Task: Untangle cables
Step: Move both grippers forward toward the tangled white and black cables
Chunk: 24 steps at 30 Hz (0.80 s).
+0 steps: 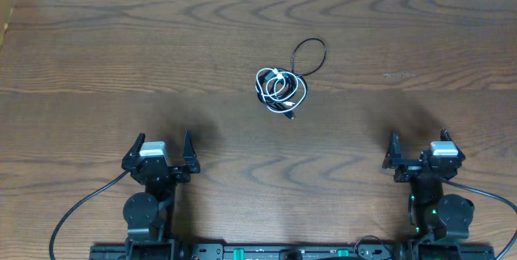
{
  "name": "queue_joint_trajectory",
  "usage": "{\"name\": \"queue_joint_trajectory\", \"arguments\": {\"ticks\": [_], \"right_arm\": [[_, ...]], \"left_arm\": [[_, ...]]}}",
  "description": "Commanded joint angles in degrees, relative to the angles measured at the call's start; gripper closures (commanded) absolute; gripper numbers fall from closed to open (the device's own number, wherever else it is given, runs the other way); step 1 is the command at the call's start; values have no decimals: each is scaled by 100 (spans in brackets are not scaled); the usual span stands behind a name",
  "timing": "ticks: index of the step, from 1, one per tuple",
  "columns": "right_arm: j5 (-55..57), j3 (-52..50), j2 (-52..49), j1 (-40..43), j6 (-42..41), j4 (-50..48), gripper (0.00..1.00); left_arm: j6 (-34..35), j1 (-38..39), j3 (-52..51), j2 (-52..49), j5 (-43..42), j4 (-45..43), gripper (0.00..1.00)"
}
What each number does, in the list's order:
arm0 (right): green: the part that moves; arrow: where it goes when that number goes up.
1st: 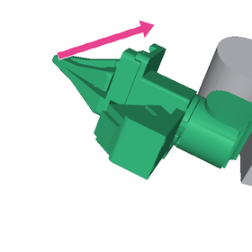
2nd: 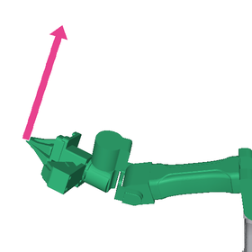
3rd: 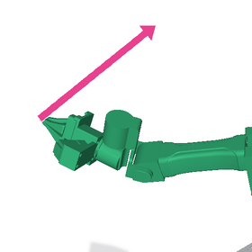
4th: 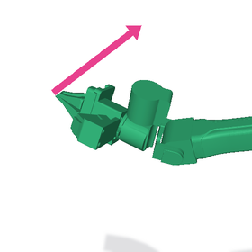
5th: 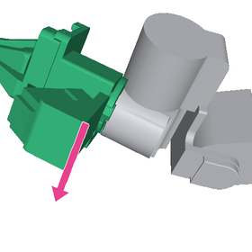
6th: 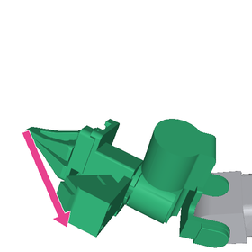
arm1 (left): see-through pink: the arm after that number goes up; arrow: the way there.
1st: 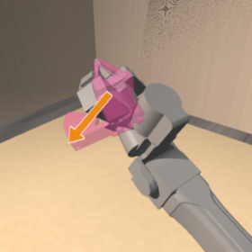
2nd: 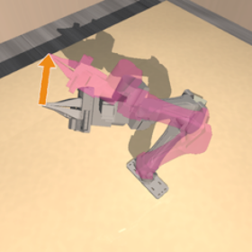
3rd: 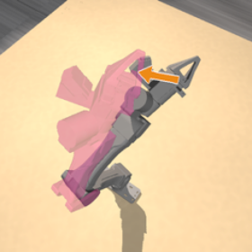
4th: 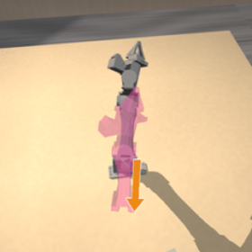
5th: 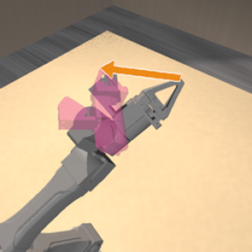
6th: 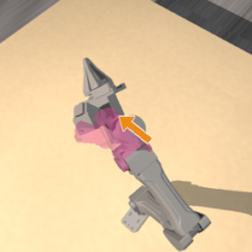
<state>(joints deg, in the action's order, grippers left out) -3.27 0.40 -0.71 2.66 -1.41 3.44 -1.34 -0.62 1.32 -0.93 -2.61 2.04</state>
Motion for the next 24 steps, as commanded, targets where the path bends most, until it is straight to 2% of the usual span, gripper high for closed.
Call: {"name": "queue_joint_trajectory", "arguments": {"ticks": [1,3,6,8,11,14,16,19,24], "right_arm": [[-1539,-7,11,28,-1779,-367,1],[-2522,-7,11,31,-2879,-470,1],[-2599,-7,11,31,-4509,-1198,1],[-2549,-7,11,31,-5001,-1786,1],[-2000,13,11,31,-4892,-3032,1],[-1394,291,0,33,-4706,-3239,1],[-1237,586,-61,33,-4347,-2975,1],[-1128,1718,-540,31,-3335,-1681,1],[-1561,3838,-2107,31,-1840,201,1]], "left_arm": [[221,11,-107,-11,-188,-107,2],[715,11,-107,-11,-1054,-212,2],[901,11,-107,-11,-2098,-214,2],[920,11,-107,-11,-2304,-448,2],[914,11,-107,-11,-2677,-1810,2],[905,7,140,-48,-2588,-2953,2],[863,4,492,-173,-2476,-2863,2],[638,7,1602,-905,-2540,-2035,3],[374,7,3886,-3058,-3353,-531,2]]}}
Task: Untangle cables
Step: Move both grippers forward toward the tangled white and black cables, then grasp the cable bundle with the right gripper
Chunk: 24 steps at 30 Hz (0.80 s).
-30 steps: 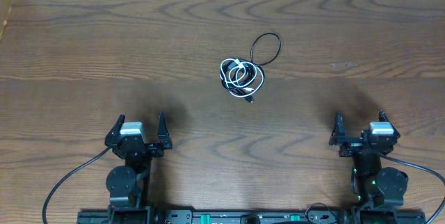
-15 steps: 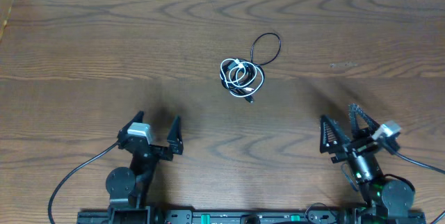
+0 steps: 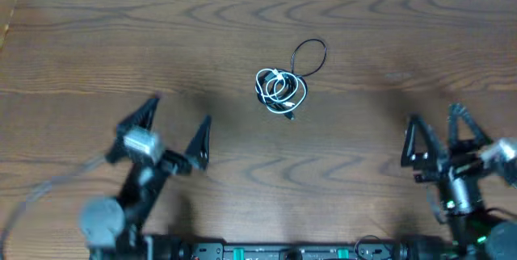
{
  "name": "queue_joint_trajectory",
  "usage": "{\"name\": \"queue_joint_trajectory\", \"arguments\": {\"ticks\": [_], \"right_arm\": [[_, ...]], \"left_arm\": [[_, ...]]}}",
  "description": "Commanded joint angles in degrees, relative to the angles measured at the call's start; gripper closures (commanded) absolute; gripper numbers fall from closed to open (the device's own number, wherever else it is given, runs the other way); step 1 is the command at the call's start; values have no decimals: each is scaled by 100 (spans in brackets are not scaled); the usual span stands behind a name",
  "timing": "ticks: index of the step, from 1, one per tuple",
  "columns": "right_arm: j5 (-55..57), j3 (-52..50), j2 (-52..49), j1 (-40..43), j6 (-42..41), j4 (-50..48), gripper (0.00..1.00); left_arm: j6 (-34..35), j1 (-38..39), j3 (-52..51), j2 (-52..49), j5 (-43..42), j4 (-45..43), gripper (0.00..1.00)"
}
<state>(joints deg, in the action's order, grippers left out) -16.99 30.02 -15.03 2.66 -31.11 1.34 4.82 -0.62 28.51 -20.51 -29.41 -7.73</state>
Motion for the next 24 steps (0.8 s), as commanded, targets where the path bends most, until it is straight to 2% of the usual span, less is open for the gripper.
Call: {"name": "queue_joint_trajectory", "arguments": {"ticks": [1,5,8,10,13,16,20,24], "right_arm": [[-372,1436,-1152,31,1403,909,1],[-758,3294,-2734,28,2135,2747,1],[-1010,4513,-3790,-9,2481,3971,1],[-1152,5405,-4669,-205,2732,4929,1],[-1169,6137,-5652,-658,3112,5836,1],[-1226,6472,-6625,-1158,3112,6207,1],[-1755,6470,-7523,-1547,2726,6129,1],[-1790,6470,-8406,-1829,2208,6011,1]], "left_arm": [[-243,7,1764,-1646,-861,890,2],[-284,7,3812,-3226,-874,2905,2],[-645,9,5158,-4223,-828,4402,2],[-938,66,6196,-5075,-431,5735,2],[-1233,284,6791,-5729,37,6710,2],[-1274,590,6916,-6253,313,7119,2],[-1226,885,6916,-6769,286,7110,2],[-741,1113,6852,-7235,289,7154,2]]}}
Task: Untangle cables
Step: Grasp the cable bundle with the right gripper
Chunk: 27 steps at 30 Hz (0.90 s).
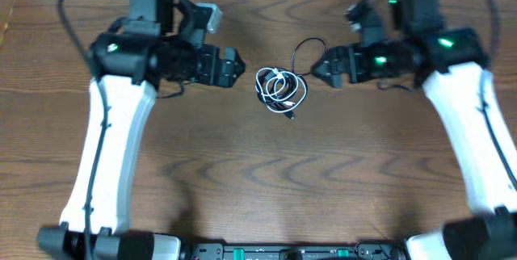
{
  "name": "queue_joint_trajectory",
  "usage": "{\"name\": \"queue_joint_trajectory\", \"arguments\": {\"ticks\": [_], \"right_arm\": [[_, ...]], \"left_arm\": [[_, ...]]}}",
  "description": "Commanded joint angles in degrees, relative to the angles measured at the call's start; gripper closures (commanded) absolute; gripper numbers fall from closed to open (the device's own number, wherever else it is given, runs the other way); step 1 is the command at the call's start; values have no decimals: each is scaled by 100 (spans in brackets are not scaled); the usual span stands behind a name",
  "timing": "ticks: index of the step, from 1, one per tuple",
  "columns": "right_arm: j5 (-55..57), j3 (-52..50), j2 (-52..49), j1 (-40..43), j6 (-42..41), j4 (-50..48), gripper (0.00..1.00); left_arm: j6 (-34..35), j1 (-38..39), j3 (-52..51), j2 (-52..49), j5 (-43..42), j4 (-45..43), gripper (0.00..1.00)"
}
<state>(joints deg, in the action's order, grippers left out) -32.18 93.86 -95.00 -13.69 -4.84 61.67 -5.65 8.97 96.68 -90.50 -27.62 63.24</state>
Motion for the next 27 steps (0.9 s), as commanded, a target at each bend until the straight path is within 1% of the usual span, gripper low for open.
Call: {"name": "queue_joint_trajectory", "arguments": {"ticks": [1,5,9,11,12,15,17,18,20,21,22,24,25,27], "right_arm": [[-271,85,-656,-275,-507,-55,1],[-271,85,-1451,-505,-656,-79,2],[-203,83,-2083,-660,-656,-103,2],[-146,85,-2330,-697,-721,-131,2],[-116,83,-2417,-697,-739,-151,2],[-118,83,-2581,-671,-745,-269,3],[-116,83,-2629,-660,-922,-455,10],[-116,83,-2653,-660,-1019,-566,15],[-116,83,-2680,-719,-1314,-1071,31],[-105,83,-2686,-750,-1370,-1250,36],[-17,79,-2688,-815,-1495,-1523,37],[350,79,-2688,-909,-1716,-1753,38],[822,79,-2688,-992,-1932,-1834,40],[1585,74,-2688,-1115,-2260,-1847,40]], "left_arm": [[417,234,2,-417,109,48,2],[431,420,2,-1014,111,39,2],[785,487,2,-1692,116,39,2],[892,433,2,-1971,361,66,3],[1051,391,2,-2055,525,68,2],[1843,153,2,-2306,1043,57,2],[2190,-39,2,-2422,1027,55,2],[2358,-107,2,-2455,1032,50,2],[2505,-251,-4,-2538,1032,59,2],[2503,-271,-22,-2546,1034,59,2],[2503,-282,-59,-2546,1036,57,2],[2503,-280,-90,-2546,1036,59,2],[2500,-267,-90,-2546,1036,57,2],[2500,-264,-90,-2546,1038,59,2]]}}
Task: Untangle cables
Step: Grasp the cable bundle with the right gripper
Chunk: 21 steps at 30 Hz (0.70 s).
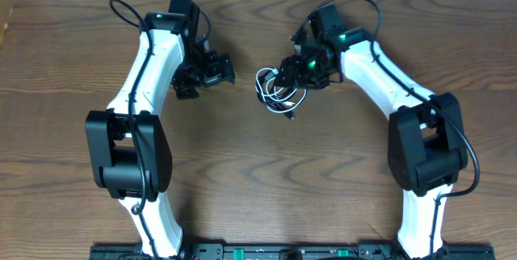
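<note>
A tangle of cables lies mid-table: a white coil [275, 89] wound with a black cable whose plug end [289, 115] sticks out toward the front. My right gripper [292, 71] is down on the tangle's upper right, covering the black loop there. Its fingers merge into the dark cable, so their spacing cannot be read. My left gripper [224, 71] hovers just left of the tangle with its fingers apart and nothing between them, a short gap from the white coil.
The brown wooden table [339, 187] carries only the cable tangle. Both white arms reach in from the front corners and arch over the table's back half. A pale strip runs along the far edge.
Both arms have drawn in and dropped lower. The right gripper went from beside the black loop to on top of it. The left gripper sits slightly closer to the table, still left of the coil.
Both grippers first rested open at the front edge, far from the tangle. Then they were lifted and spread wide. Later both were reached out to either side of the cables, and now the right one is on the black loop while the left waits beside the coil.
</note>
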{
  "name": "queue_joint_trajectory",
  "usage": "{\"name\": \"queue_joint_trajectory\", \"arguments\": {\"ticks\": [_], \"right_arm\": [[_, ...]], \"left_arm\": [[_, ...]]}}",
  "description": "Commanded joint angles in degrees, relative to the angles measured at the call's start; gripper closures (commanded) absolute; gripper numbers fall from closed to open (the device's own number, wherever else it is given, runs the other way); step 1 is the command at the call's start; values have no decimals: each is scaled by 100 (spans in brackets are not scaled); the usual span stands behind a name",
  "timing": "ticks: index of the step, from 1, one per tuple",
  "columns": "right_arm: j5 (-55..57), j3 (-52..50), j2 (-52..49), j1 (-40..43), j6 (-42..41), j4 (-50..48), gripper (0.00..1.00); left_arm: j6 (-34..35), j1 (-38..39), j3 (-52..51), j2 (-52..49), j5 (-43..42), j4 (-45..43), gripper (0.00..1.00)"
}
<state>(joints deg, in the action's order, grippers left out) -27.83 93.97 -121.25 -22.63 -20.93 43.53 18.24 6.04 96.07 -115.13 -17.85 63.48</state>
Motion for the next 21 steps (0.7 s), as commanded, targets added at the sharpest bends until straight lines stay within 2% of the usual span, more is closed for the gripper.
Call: {"name": "queue_joint_trajectory", "arguments": {"ticks": [1,4,9,12,21], "right_arm": [[1408,61,-63,-291,-739,-61,41],[1453,-11,-63,-404,-789,-382,42],[2127,-136,-66,-501,-1491,-540,44],[1978,-142,-66,-503,-1508,-542,49],[1971,-511,-72,-560,-1547,-1008,50]], "left_arm": [[111,28,-28,-83,61,35,2],[114,31,-28,-83,57,35,2],[114,28,-28,-83,59,33,2],[114,28,-28,-83,59,33,3],[114,28,-28,-83,59,33,2]]}}
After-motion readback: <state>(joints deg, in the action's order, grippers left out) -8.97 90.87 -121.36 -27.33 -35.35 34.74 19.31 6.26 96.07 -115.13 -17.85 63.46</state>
